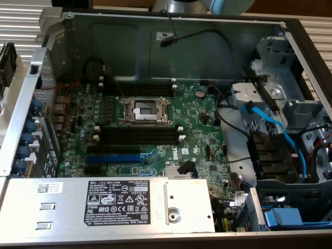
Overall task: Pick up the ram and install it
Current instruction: 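Pick up the ram and move it above insertion slot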
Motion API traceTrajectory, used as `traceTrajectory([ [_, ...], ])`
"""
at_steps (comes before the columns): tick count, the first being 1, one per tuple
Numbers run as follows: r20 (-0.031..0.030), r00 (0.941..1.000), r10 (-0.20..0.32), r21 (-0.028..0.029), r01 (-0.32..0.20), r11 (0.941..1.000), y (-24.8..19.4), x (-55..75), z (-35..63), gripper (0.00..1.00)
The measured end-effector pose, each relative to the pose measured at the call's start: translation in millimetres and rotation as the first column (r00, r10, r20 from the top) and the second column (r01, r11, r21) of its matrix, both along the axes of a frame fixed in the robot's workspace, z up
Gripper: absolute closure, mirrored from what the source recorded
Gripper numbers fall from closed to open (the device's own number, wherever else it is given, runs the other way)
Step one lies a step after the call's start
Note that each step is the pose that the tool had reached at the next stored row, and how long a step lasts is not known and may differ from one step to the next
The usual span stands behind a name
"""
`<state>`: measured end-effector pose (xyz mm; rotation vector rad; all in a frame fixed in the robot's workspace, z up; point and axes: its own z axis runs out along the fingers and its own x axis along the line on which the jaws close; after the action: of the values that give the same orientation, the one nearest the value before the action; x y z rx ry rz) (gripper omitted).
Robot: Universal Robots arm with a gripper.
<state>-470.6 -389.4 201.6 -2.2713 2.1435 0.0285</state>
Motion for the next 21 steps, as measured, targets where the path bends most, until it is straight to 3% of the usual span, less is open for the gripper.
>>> traceTrajectory([
  [11, 0.0, 1.0, 0.0, 0.0, 0.0, 1.0, 0.1, 0.0, 4.5, 0.88],
  [21, -0.0002, 1.0, 0.0, 0.0, 0.0, 1.0, 0.8, 0.0, 29.8, 0.88],
])
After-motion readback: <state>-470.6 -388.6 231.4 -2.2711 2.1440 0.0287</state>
